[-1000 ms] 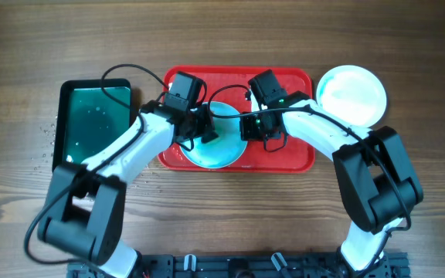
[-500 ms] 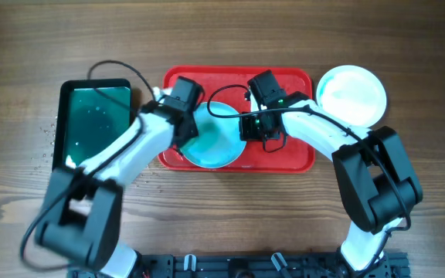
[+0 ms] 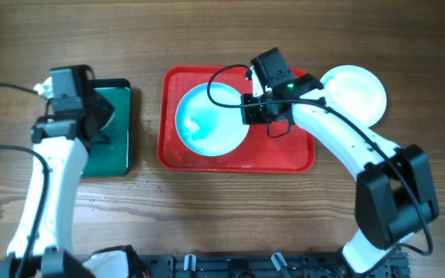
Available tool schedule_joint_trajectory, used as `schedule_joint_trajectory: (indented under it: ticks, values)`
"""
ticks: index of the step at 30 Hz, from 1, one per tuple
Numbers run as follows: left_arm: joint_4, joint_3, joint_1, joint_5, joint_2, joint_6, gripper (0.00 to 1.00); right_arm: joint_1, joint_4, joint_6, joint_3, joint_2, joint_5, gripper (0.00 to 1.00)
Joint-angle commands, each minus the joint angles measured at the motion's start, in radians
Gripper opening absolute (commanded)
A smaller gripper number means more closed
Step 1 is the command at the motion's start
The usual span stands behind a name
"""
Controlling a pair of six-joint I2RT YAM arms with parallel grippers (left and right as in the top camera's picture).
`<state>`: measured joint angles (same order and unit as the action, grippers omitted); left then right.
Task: Clean dirty plates on tray and stack at the side
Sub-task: 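Drop the sponge into the water tray with the left gripper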
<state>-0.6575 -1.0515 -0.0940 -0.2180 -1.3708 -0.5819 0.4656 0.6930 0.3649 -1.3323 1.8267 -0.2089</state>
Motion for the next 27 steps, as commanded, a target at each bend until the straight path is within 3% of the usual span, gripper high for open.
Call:
schedule_joint_trajectory:
  ticks: [1, 3, 10, 12, 13, 15, 16, 19, 26, 27]
  values:
    - [0.006, 0.005, -0.137, 0.164, -0.133, -0.003, 0.04, -0.004, 0.020, -0.018, -0.021, -0.034, 0.011, 0.04]
    - [0.014, 0.005, -0.162, 0.221, -0.188, -0.002, 0.04, -0.004, 0.026, -0.024, -0.021, -0.034, 0.011, 0.04]
    - [0.062, 0.005, -0.174, 0.221, -0.343, -0.003, 0.04, -0.004, 0.040, -0.032, -0.022, -0.037, 0.011, 0.04]
    - [0.071, 0.005, -0.180, 0.222, -0.353, -0.003, 0.09, -0.004, 0.051, -0.050, -0.022, -0.042, 0.011, 0.04]
    - [0.071, 0.005, -0.179, 0.222, -0.354, -0.003, 0.20, -0.004, 0.058, -0.052, -0.022, -0.046, 0.021, 0.04]
    - [0.071, 0.005, -0.179, 0.222, -0.353, -0.003, 0.66, -0.004, 0.077, -0.053, -0.022, -0.059, 0.057, 0.04]
    - [0.071, 0.005, -0.179, 0.222, -0.353, -0.003, 0.75, -0.004, 0.083, -0.059, -0.022, -0.068, 0.071, 0.04]
    - [0.071, 0.004, -0.179, 0.222, -0.351, -0.003, 0.81, -0.004, 0.095, -0.077, -0.022, -0.106, 0.088, 0.04]
    - [0.070, 0.004, -0.179, 0.262, -0.234, -0.003, 0.82, -0.004, 0.133, -0.139, -0.022, -0.284, 0.219, 0.04]
    - [0.070, 0.004, -0.179, 0.283, -0.216, -0.003, 0.99, -0.004, 0.129, -0.160, -0.022, -0.314, 0.251, 0.04]
